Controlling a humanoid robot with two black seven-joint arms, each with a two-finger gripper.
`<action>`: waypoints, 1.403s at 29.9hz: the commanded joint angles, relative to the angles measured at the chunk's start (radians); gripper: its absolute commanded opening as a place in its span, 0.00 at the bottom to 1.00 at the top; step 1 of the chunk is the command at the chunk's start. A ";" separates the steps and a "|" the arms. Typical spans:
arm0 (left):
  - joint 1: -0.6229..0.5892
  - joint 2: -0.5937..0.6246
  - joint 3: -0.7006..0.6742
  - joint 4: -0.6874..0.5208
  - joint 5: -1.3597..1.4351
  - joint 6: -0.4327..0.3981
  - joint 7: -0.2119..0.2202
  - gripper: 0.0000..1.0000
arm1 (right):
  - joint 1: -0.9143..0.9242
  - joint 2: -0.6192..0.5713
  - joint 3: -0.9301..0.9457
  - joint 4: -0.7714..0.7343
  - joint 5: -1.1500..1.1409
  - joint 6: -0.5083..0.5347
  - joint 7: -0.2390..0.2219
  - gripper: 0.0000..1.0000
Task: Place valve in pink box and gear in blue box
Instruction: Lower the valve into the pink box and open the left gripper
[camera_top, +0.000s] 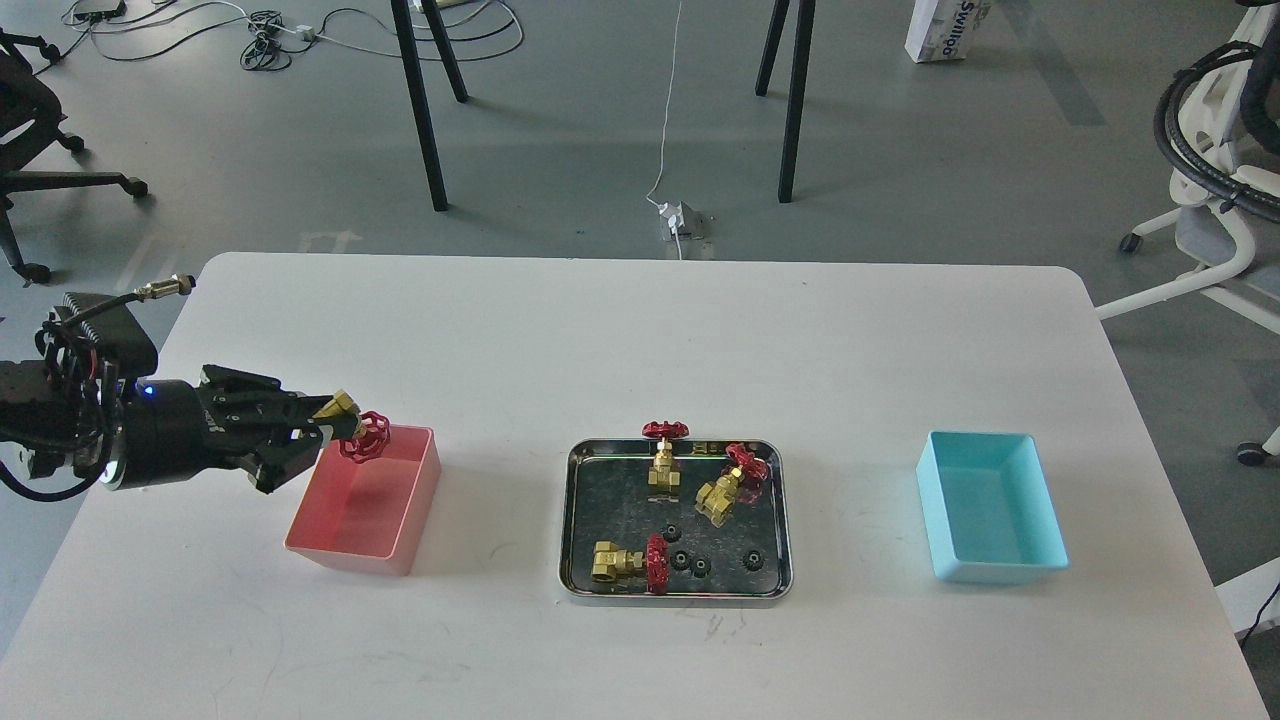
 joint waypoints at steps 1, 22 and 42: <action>0.079 -0.008 -0.064 0.014 0.001 0.001 0.000 0.20 | -0.009 -0.008 0.000 0.000 0.000 0.000 0.000 1.00; 0.237 -0.170 -0.106 0.206 -0.007 0.001 0.000 0.20 | -0.052 -0.014 0.011 -0.003 0.002 0.000 0.000 1.00; 0.265 -0.225 -0.106 0.281 -0.007 0.003 0.000 0.21 | -0.085 -0.025 0.013 -0.005 0.002 0.001 0.000 1.00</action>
